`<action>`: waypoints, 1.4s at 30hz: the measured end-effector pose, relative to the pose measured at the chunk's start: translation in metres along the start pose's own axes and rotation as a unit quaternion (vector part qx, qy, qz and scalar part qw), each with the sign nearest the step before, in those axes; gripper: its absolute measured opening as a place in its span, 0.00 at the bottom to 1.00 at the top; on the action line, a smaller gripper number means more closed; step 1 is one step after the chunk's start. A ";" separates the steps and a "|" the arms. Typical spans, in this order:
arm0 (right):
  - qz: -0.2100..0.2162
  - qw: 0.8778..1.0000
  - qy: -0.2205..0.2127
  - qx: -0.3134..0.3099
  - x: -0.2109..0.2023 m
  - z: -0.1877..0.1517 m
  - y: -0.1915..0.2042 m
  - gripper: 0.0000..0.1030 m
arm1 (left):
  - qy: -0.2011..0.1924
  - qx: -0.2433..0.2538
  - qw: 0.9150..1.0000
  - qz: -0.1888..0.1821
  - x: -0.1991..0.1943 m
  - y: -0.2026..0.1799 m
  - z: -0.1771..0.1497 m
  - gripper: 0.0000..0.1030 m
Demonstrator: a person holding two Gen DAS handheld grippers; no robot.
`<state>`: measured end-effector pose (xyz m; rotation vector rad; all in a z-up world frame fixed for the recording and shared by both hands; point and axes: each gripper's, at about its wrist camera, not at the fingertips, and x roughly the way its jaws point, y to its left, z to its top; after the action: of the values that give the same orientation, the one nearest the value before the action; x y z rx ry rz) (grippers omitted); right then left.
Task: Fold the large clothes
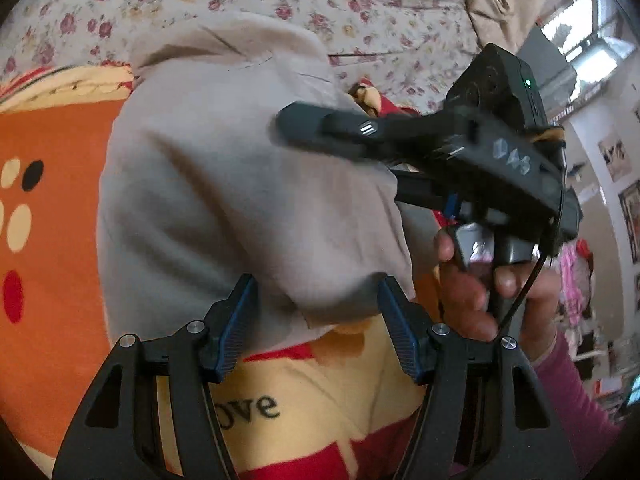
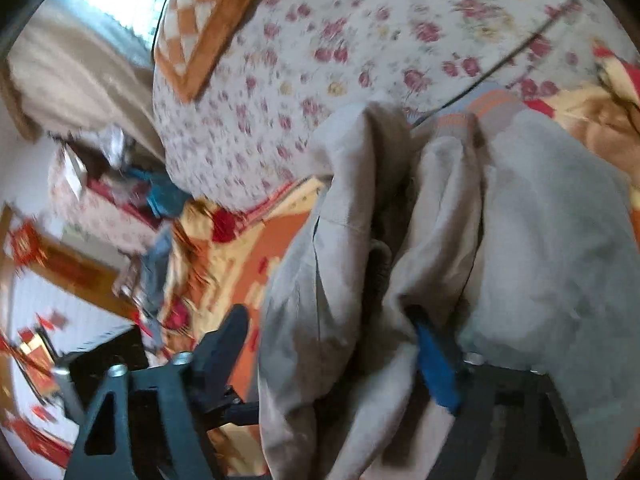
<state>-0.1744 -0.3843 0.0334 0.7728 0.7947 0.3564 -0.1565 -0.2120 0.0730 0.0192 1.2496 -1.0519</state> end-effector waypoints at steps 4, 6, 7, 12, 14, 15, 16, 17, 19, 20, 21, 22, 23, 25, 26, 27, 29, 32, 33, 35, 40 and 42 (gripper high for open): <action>-0.047 0.998 0.005 -0.041 0.013 0.000 0.005 0.57 | 0.001 -0.005 1.000 -0.001 0.008 -0.001 -0.001 0.61; -0.076 0.995 0.008 -0.060 0.020 -0.002 0.008 0.48 | 0.003 -0.001 1.000 0.005 0.011 -0.002 0.000 0.61; -0.092 0.993 0.005 -0.071 0.023 -0.004 0.010 0.41 | 0.004 0.001 1.000 0.008 0.011 -0.003 0.001 0.61; -0.143 0.981 -0.037 -0.129 0.007 -0.010 0.032 0.13 | 0.006 0.011 1.000 0.007 0.005 -0.010 0.003 0.61; -0.150 0.978 -0.045 -0.136 -0.001 -0.008 0.037 0.11 | 0.001 0.019 1.000 0.003 -0.003 -0.016 0.008 0.61; -0.153 0.977 -0.049 -0.139 -0.008 -0.007 0.038 0.10 | -0.008 0.026 1.000 0.002 -0.010 -0.019 0.011 0.61; -0.155 0.976 -0.052 -0.141 -0.013 -0.006 0.039 0.09 | -0.016 0.032 0.999 0.003 -0.016 -0.021 0.014 0.61; -0.160 0.975 -0.059 -0.144 -0.022 -0.005 0.040 0.09 | -0.027 0.038 0.999 0.006 -0.024 -0.022 0.018 0.61; -0.172 0.972 -0.071 -0.142 -0.037 -0.001 0.038 0.09 | -0.047 0.039 0.998 0.017 -0.035 -0.021 0.030 0.61; -0.174 0.972 -0.075 -0.140 -0.044 0.000 0.035 0.09 | -0.056 0.035 0.998 0.023 -0.038 -0.019 0.036 0.61; -0.180 0.971 -0.080 -0.137 -0.051 0.000 0.032 0.09 | -0.065 0.031 0.997 0.033 -0.039 -0.017 0.042 0.61; -0.192 0.969 -0.090 -0.131 -0.061 0.001 0.024 0.09 | -0.069 0.030 0.996 0.044 -0.036 -0.016 0.048 0.61; -0.194 0.969 -0.096 -0.122 -0.068 0.001 0.018 0.09 | -0.067 0.030 0.996 0.058 -0.030 -0.013 0.055 0.61; -0.200 0.971 -0.099 -0.089 -0.077 0.003 -0.003 0.09 | -0.062 0.024 0.995 0.079 -0.018 -0.005 0.061 0.61; -0.213 0.970 -0.089 -0.077 -0.073 0.003 -0.014 0.09 | -0.056 0.016 0.994 0.092 -0.008 0.000 0.064 0.61; -0.223 0.969 -0.081 -0.072 -0.069 0.003 -0.020 0.09 | -0.048 0.002 0.994 0.101 0.002 0.008 0.069 0.61; -0.231 0.970 -0.058 -0.059 -0.060 0.000 -0.035 0.09 | -0.037 -0.015 0.994 0.101 0.016 0.020 0.071 0.61; -0.231 0.970 -0.062 -0.046 -0.072 0.003 -0.036 0.25 | -0.038 -0.024 0.993 0.105 0.024 0.027 0.068 0.62; -0.239 0.967 -0.073 -0.044 -0.079 0.005 -0.032 0.44 | -0.040 -0.019 0.993 0.106 0.023 0.026 0.066 0.62; -0.253 0.959 -0.114 -0.052 -0.097 0.012 -0.019 0.51 | -0.042 -0.010 0.993 0.110 0.022 0.023 0.064 0.62; -0.222 0.965 -0.111 -0.083 -0.081 0.039 0.006 0.51 | -0.048 -0.001 0.992 0.121 0.024 0.019 0.065 0.65; -0.230 0.964 -0.097 -0.094 -0.056 0.050 0.007 0.49 | -0.053 0.009 0.990 0.133 0.028 0.017 0.063 0.67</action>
<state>-0.1740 -0.4344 0.0890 0.4189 0.7188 -0.0607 -0.0996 -0.2542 0.0672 0.1394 1.1056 -0.8220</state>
